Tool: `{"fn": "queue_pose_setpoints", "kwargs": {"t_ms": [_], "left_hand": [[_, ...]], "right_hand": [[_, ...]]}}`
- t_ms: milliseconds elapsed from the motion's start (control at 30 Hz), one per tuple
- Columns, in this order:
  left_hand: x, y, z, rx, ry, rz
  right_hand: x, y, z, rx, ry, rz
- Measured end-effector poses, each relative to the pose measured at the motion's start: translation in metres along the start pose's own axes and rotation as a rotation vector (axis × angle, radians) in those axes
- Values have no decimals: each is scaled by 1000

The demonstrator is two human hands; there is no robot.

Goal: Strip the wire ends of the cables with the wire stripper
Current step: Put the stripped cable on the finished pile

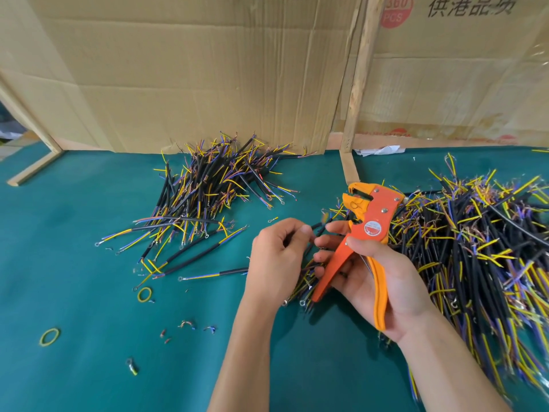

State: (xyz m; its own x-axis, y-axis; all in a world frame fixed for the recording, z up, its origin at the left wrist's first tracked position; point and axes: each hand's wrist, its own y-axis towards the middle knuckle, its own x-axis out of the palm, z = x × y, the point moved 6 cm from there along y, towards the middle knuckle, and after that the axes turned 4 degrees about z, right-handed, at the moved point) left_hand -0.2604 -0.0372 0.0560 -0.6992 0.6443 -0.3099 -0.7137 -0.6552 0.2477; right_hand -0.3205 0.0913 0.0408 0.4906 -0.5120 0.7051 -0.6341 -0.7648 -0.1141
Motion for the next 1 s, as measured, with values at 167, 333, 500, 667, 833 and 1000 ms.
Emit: {"fn": "queue_pose_setpoints", "kwargs": {"t_ms": [167, 333, 500, 667, 833, 1000], "left_hand": [[-17, 5, -2, 54, -45, 134], [-19, 5, -1, 45, -64, 175], [-16, 4, 1, 62, -38, 146], [-17, 4, 1, 63, -18, 129], [-15, 3, 1, 76, -6, 103], [-12, 4, 2, 91, 18, 97]], "right_hand": [[0, -1, 4, 31, -46, 12], [7, -7, 6, 116, -145, -58], [10, -11, 11, 176, -226, -99], [12, -10, 11, 171, -225, -113], [14, -10, 13, 165, -207, -64], [11, -8, 12, 96, -226, 57]]}}
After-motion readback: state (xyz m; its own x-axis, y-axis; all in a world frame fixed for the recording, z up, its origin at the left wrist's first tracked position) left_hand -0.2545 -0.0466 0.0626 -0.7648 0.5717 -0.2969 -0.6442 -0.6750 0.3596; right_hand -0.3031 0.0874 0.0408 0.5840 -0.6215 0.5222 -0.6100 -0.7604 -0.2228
